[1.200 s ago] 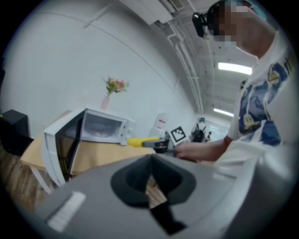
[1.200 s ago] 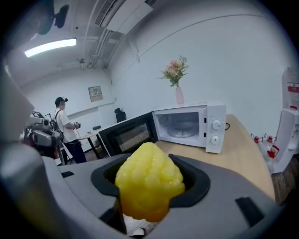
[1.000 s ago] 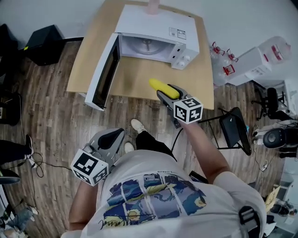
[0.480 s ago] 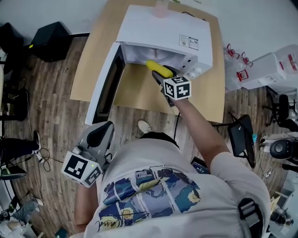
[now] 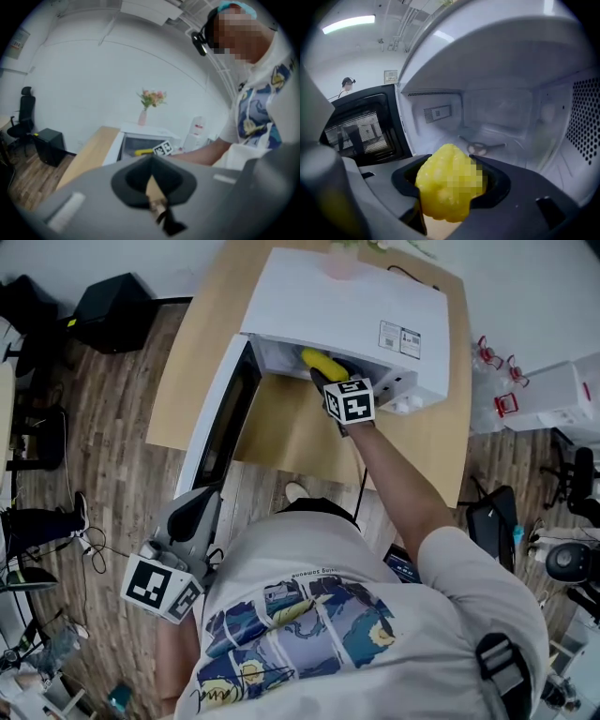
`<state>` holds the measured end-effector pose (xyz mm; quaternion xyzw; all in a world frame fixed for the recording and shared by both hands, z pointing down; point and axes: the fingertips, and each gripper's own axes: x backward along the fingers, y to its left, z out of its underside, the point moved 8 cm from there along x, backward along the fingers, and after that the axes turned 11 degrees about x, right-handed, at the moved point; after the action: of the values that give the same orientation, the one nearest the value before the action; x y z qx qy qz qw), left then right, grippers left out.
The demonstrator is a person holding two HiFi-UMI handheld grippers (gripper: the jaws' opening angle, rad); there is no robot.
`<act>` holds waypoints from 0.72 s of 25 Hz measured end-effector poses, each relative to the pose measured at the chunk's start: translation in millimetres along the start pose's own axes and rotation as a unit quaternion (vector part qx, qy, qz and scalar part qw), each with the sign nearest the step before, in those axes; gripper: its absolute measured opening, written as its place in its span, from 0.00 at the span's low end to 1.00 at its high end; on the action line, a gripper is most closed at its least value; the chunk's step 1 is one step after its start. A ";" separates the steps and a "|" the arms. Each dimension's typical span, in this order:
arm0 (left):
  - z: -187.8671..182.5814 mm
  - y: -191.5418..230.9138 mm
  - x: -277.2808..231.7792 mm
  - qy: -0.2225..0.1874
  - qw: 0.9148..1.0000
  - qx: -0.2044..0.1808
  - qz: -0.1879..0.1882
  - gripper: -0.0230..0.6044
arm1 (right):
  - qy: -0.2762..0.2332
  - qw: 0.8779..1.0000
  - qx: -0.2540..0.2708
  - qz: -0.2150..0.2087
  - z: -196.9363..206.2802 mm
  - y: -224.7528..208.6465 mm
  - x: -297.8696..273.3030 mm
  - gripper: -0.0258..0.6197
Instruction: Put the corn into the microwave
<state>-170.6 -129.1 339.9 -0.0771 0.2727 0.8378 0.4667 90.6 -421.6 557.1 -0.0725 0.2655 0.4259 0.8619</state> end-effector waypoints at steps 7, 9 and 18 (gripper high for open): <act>-2.5 4.2 -7.8 -0.002 1.000 0.003 -0.019 0.05 | 0.003 1.000 0.007 0.004 4.9 -12.2 -22.0 0.43; -2.8 3.8 -9.7 -0.001 1.000 0.002 -0.022 0.05 | 0.005 1.000 0.008 0.005 4.9 -14.9 -26.6 0.43; -7.3 -1.6 -20.6 0.007 1.000 -0.009 -0.026 0.05 | 0.028 0.999 0.032 0.016 6.5 -25.8 -40.4 0.43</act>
<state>-158.8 -147.6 341.0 -0.0943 0.2663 0.8270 0.4860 93.1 -463.5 581.0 -0.0525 0.3043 0.4286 0.8491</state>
